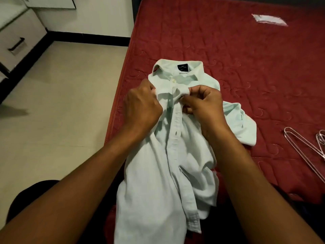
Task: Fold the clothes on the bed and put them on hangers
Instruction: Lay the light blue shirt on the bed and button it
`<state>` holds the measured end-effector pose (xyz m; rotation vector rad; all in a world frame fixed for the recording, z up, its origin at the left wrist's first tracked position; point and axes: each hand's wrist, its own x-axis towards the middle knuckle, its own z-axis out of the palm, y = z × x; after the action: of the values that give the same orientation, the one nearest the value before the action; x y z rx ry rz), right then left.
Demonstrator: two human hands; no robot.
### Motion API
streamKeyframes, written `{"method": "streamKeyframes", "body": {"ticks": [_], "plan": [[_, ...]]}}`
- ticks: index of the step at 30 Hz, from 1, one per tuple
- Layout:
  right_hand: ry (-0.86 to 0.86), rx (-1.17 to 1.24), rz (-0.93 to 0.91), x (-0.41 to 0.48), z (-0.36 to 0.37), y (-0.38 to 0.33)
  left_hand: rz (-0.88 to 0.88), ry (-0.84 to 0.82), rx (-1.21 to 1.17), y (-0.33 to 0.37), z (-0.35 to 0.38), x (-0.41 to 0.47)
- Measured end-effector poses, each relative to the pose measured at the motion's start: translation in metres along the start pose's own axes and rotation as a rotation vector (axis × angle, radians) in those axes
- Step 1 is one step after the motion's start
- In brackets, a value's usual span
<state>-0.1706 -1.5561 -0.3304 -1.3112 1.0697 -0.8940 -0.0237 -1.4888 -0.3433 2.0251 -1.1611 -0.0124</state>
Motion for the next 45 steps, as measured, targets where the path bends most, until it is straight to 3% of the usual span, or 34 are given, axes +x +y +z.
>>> {"method": "streamKeyframes", "body": {"ticks": [4, 10, 14, 16, 18, 21, 25, 27, 34, 41, 45], "plan": [[-0.053, -0.053, -0.032, 0.001, -0.002, 0.003, 0.054, -0.056, 0.0, 0.0, 0.007, 0.006], [-0.134, -0.001, -0.005, -0.006, -0.002, 0.005, -0.155, -0.227, -0.468, 0.003, 0.004, -0.001], [-0.065, -0.054, -0.043, -0.004, 0.001, 0.009, -0.412, -0.402, -0.79, 0.008, -0.01, -0.003], [-0.033, -0.085, -0.067, -0.002, 0.0, 0.011, -0.458, -0.529, -0.876, 0.006, -0.018, -0.002], [-0.042, -0.13, -0.088, -0.002, 0.001, 0.012, -0.458, -0.579, -0.89, 0.002, -0.021, -0.003], [-0.059, -0.142, -0.034, 0.0, -0.002, 0.011, -0.515, -0.523, -0.885, -0.003, -0.02, -0.004], [0.197, -0.379, -0.117, 0.009, -0.021, 0.012, -0.524, -0.323, -0.606, -0.011, -0.013, -0.002], [0.186, -0.43, -0.149, 0.007, -0.022, 0.01, -0.495, -0.292, -0.524, -0.014, -0.01, -0.002], [-0.126, -0.228, -0.071, -0.005, 0.003, 0.019, -0.462, -0.427, -0.728, -0.002, -0.005, -0.01], [0.021, -0.423, -0.188, 0.004, -0.001, 0.026, -0.513, -0.481, -0.821, -0.005, -0.013, -0.003], [0.013, -0.367, -0.149, 0.004, 0.0, 0.027, -0.489, -0.449, -0.794, -0.003, -0.013, -0.004]]}}
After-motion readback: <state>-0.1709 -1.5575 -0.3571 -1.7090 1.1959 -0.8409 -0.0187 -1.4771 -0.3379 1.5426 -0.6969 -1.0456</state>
